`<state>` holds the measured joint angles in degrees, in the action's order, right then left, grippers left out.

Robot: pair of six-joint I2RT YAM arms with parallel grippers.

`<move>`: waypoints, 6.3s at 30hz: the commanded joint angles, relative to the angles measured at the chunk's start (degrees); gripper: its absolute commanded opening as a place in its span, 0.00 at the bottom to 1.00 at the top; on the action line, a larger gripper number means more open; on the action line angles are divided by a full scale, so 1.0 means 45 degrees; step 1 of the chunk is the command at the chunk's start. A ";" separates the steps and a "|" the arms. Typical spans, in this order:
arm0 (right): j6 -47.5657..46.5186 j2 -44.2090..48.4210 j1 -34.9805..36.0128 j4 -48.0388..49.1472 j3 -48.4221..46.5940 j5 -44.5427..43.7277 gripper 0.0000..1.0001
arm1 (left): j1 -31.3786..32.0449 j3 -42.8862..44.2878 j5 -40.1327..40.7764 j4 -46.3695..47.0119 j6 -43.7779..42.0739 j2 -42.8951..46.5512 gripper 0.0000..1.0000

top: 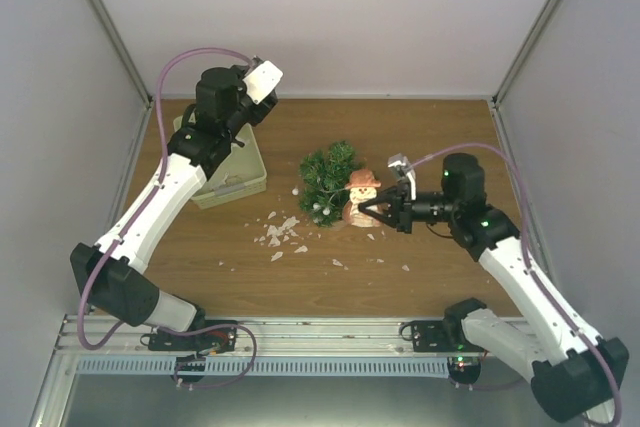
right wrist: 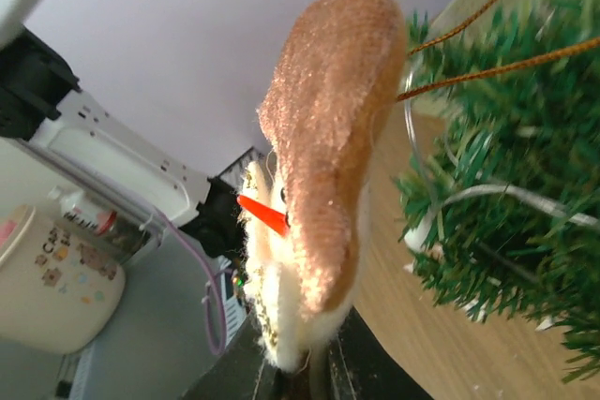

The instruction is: Decorate the small christmas tree

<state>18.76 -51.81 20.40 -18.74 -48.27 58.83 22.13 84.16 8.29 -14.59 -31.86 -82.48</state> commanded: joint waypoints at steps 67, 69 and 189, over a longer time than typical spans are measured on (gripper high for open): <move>-0.1629 -0.1871 0.1286 -0.2304 0.0522 -0.1509 0.03 | -0.0099 -0.0246 -0.0406 0.0449 0.0319 -0.0373 0.65; -0.1709 -0.1650 0.1308 -0.2710 0.0210 -0.1636 0.02 | -0.0098 -0.0246 -0.0417 0.0459 0.0332 -0.0402 0.65; -0.1916 -0.2778 0.0919 -0.3266 0.0433 -0.3048 0.05 | -0.0083 -0.0215 -0.1370 -0.0214 0.0512 -0.0905 0.99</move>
<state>9.13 -64.12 24.80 -35.40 -46.61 45.06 22.00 83.44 3.86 -16.05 -30.41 -86.02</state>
